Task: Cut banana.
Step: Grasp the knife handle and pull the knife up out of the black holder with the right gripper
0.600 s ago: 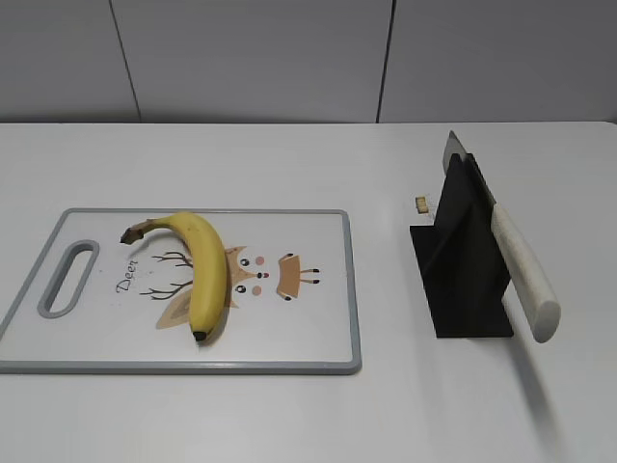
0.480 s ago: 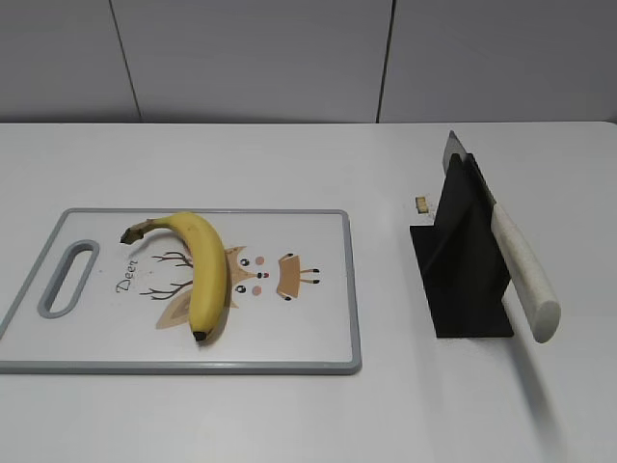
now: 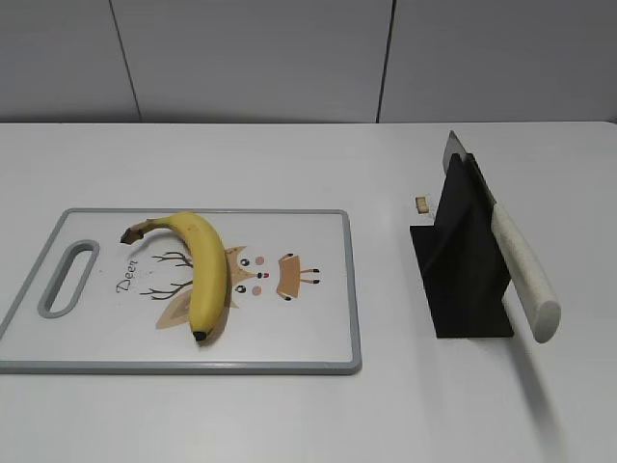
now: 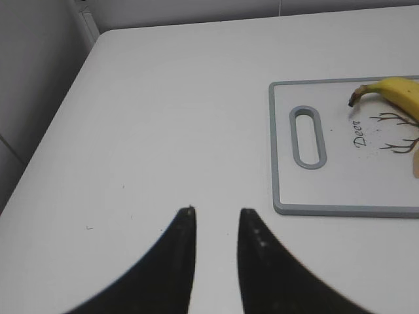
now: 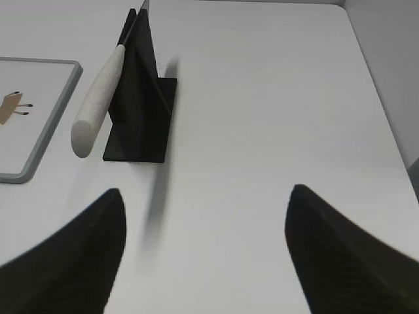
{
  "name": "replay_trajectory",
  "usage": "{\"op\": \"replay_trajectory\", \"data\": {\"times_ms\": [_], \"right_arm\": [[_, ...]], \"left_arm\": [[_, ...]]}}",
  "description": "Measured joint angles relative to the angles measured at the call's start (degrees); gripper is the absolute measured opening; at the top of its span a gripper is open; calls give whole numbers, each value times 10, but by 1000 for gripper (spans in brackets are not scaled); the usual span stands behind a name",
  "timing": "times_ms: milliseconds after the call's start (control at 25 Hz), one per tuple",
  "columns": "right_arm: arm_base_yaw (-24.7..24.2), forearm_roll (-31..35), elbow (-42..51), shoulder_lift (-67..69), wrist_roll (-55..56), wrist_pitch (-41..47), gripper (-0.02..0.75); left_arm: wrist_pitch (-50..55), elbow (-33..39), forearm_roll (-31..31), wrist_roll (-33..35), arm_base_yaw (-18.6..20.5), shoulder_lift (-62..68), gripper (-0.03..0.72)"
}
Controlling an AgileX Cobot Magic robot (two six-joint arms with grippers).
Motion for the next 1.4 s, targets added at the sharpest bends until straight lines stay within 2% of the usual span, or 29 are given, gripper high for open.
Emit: {"op": "replay_trajectory", "data": {"times_ms": [760,840,1000,1120,1400], "right_arm": [[0,0,0,0,0,0,585],[0,0,0,0,0,0,585],[0,-1,0,0,0,0,592],[0,-4,0,0,0,0,617],[0,-8,-13,5,0,14,616]], "left_arm": [[0,0,0,0,0,0,206],[0,0,-1,0,0,0,266],[0,0,-6,0,0,0,575],[0,0,-9,0,0,0,632],[0,0,-44,23,0,0,630]]}}
